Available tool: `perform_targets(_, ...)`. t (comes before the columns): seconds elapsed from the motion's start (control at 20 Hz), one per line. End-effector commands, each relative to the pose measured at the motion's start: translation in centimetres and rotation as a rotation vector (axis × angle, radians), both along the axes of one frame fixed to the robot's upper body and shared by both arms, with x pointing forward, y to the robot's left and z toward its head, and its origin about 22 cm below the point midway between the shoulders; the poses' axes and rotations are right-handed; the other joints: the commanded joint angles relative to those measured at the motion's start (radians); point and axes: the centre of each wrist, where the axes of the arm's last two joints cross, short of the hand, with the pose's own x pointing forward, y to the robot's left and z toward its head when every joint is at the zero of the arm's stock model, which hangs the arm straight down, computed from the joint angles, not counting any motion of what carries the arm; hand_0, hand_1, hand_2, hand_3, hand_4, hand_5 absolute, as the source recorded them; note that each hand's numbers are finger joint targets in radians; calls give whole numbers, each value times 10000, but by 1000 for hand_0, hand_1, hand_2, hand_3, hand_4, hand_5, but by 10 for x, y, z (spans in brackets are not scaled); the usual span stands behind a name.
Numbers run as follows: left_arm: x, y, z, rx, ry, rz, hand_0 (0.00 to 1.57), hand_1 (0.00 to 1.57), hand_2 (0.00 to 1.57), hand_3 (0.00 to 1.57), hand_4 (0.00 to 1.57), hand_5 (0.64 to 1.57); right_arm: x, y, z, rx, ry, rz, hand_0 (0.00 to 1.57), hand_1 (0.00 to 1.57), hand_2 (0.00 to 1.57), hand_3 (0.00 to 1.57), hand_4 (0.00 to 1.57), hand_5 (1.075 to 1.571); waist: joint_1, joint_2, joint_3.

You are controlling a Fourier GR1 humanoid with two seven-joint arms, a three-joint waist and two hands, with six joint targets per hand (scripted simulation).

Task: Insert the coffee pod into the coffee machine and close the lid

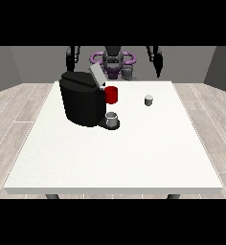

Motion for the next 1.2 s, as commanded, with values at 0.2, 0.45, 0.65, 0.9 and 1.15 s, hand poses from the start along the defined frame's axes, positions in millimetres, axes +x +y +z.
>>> perform_targets(0.2,-21,5,-4,-731,-312,-795,0,0,0,0,273,1571,-24,-9,-37,112,795,-843,0,0,0,0,128,1571,112,-857,-39)
perform_targets(0.45,-22,6,-7,-207,-1064,-783,0,0,0,0,240,1571,-6,-16,-14,676,-678,-2691,0,0,0,0,94,1571,-53,-841,-39)
perform_targets(0.65,-14,25,-5,1002,-951,-1117,0,0,0,0,213,1571,-1,-1,-12,791,-866,-2537,0,0,0,0,267,1571,-189,-521,-41)
perform_targets(0.9,12,63,5,2060,-341,-437,0,0,0,0,0,1571,2,8,13,765,-1169,-1876,0,0,0,0,174,1571,-1013,-241,-45)
perform_targets(1.15,35,77,10,1921,296,-885,0,0,0,0,0,1571,10,20,8,1134,-1522,-2008,0,0,0,0,192,1571,-939,250,-42)
